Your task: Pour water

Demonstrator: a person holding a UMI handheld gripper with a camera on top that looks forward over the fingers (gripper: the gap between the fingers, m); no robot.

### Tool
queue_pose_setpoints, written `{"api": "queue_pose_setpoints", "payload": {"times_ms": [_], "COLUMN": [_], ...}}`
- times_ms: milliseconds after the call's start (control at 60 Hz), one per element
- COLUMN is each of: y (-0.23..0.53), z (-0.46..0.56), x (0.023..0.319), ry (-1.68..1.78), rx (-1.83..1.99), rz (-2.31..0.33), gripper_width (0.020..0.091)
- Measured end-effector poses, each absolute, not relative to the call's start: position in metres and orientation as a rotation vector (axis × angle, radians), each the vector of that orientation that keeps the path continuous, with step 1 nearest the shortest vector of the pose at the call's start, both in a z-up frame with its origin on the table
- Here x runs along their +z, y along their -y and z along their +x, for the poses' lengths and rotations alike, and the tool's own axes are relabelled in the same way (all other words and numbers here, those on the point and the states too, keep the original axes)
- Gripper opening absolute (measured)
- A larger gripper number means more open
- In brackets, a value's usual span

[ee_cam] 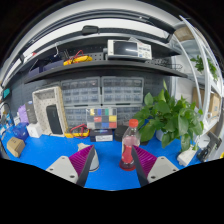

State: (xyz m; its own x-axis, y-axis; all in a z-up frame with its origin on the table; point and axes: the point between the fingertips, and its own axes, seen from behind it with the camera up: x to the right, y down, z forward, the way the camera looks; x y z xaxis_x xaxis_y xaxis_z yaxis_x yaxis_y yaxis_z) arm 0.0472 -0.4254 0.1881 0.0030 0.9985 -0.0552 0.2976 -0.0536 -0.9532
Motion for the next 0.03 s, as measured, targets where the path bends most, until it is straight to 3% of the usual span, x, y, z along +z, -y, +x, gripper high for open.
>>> {"api": "queue_pose_setpoints", "payload": {"times_ms": [33], "y": [0.4271], "z": [0.0474], "x": [0.1883], "ry": [1.408], "rx": [1.101], "rz": [-1.471], "gripper_width": [0.0745]}}
